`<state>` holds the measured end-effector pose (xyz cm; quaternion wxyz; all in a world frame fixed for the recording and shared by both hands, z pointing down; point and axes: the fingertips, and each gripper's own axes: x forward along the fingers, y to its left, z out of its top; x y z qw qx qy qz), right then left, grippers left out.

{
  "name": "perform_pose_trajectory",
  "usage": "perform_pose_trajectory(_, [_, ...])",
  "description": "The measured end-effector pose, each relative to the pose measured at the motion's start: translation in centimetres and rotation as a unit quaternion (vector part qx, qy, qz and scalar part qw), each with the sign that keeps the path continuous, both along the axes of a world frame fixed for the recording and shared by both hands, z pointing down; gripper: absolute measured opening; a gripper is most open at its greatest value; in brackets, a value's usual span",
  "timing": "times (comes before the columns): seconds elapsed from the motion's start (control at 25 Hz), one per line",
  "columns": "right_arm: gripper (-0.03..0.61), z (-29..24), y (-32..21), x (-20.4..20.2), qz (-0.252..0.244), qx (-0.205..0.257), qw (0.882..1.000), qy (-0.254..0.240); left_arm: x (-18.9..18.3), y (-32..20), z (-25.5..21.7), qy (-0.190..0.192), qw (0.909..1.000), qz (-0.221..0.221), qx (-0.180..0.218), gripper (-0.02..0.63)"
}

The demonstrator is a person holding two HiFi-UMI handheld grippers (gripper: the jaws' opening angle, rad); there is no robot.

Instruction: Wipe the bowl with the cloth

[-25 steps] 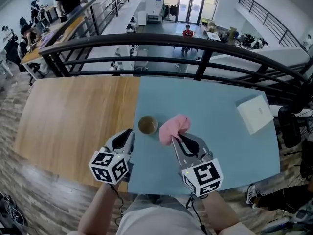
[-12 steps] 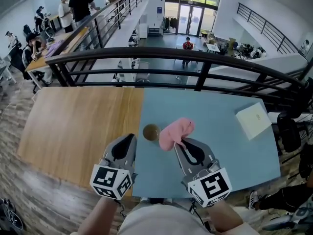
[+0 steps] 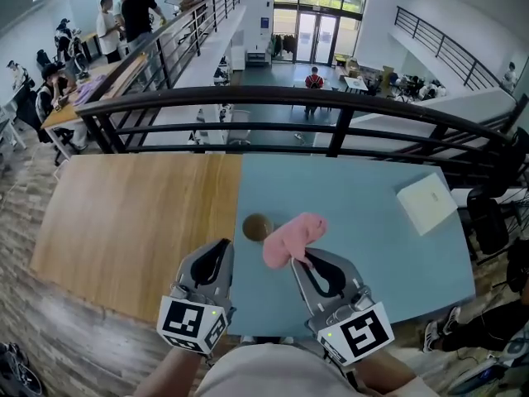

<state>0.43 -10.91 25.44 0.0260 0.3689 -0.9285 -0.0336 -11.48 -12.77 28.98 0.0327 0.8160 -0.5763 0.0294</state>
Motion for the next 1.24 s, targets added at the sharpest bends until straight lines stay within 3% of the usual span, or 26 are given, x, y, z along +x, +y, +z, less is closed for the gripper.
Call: perform_pose_trajectory(1.24, [0.028, 0.6, 3.1, -0.6, 0.007, -0.001, 1.000, 0.016, -0.7, 4.1, -0.5, -0.003, 1.0000, -0.006, 0.003, 0.003])
